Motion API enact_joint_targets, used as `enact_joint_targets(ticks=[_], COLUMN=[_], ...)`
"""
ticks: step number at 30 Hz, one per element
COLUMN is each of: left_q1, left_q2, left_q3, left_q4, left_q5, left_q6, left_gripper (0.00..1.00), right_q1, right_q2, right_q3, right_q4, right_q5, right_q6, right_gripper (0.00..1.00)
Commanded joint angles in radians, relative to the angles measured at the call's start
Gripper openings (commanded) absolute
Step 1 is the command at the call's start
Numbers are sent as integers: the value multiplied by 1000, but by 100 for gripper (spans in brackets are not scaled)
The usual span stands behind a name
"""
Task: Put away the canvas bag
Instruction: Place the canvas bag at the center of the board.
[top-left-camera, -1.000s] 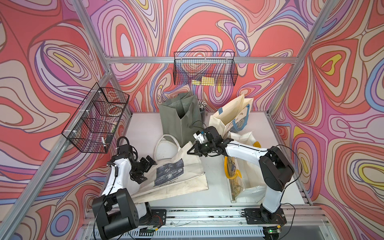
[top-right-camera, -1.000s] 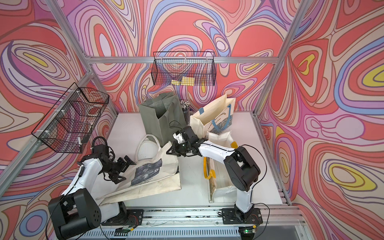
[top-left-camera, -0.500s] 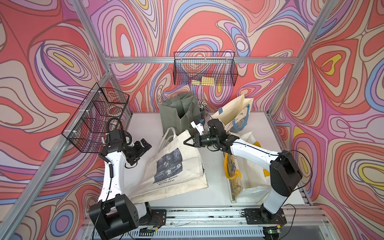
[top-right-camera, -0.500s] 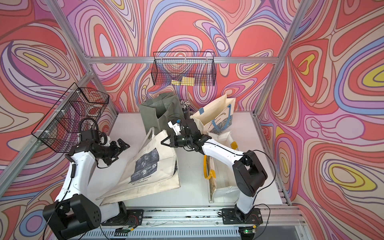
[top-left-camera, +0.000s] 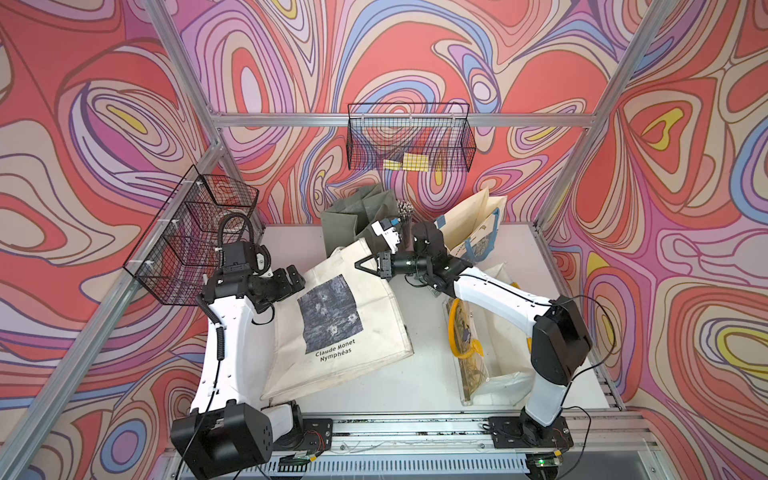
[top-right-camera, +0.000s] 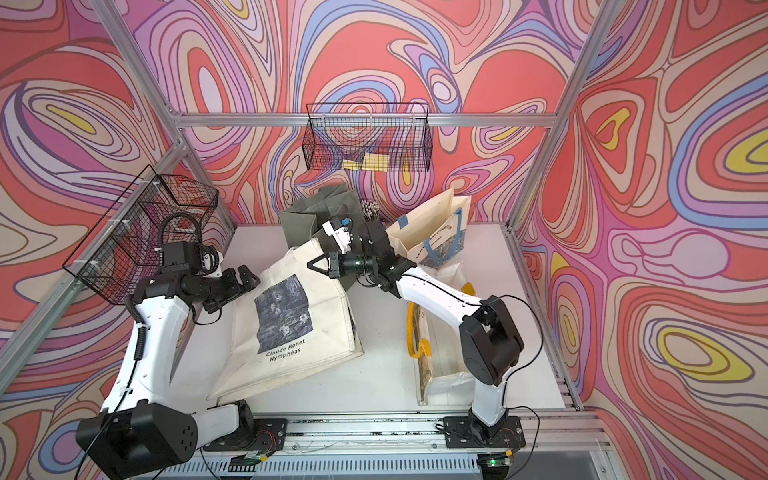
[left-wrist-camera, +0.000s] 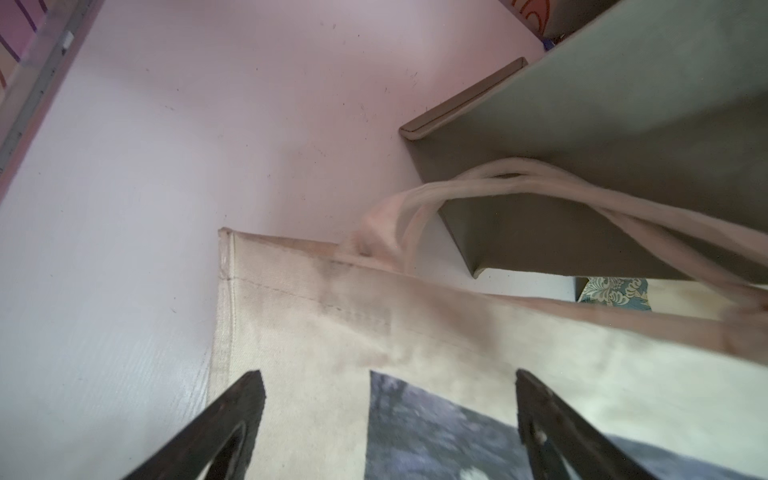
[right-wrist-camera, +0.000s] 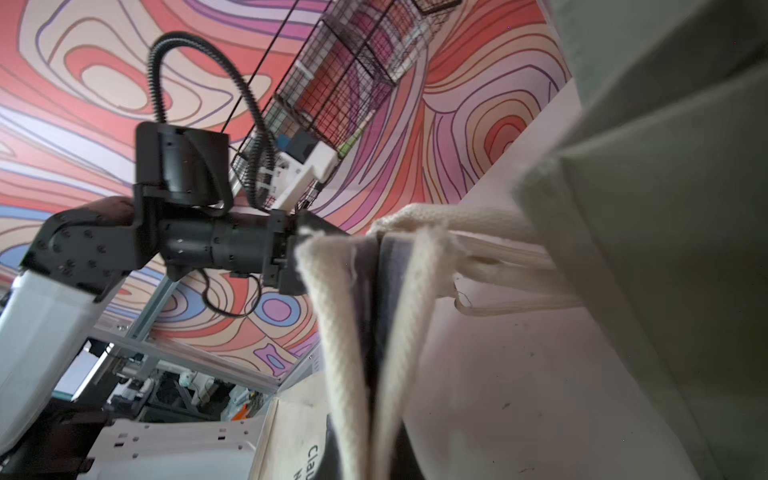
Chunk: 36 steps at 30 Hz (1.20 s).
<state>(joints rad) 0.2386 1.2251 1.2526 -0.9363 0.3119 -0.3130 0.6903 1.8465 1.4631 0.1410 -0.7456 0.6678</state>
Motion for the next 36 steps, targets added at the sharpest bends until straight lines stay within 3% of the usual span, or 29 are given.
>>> enact_joint_targets(ticks=[1,10,15,22,29,36], left_q1=[0,0,0,-1,-18,-55], left_q2=[-8,-30,-25,2,-2,5], left_q3=[-3,-89,-91,-81,-100,-217], left_q4=[-39,12,-20,-41,-53,-1], left_q5=[-99,-118,-157,-131,-155,-92], left_q6=[44,0,-16,-58,-92,-171], left_gripper=[97,97,94,91,90,90], right_q1=[6,20,32,80,132,166], right_q2=[39,88,104,106,146,193], right_q3=[-74,-82,-138,-186,-187,-94], right_q4=[62,-52,98,229,232,62], right_q5=[64,245,342,497,606,595], right_q6=[128,248,457,580,604,573], right_gripper=[0,0,0,0,0,0])
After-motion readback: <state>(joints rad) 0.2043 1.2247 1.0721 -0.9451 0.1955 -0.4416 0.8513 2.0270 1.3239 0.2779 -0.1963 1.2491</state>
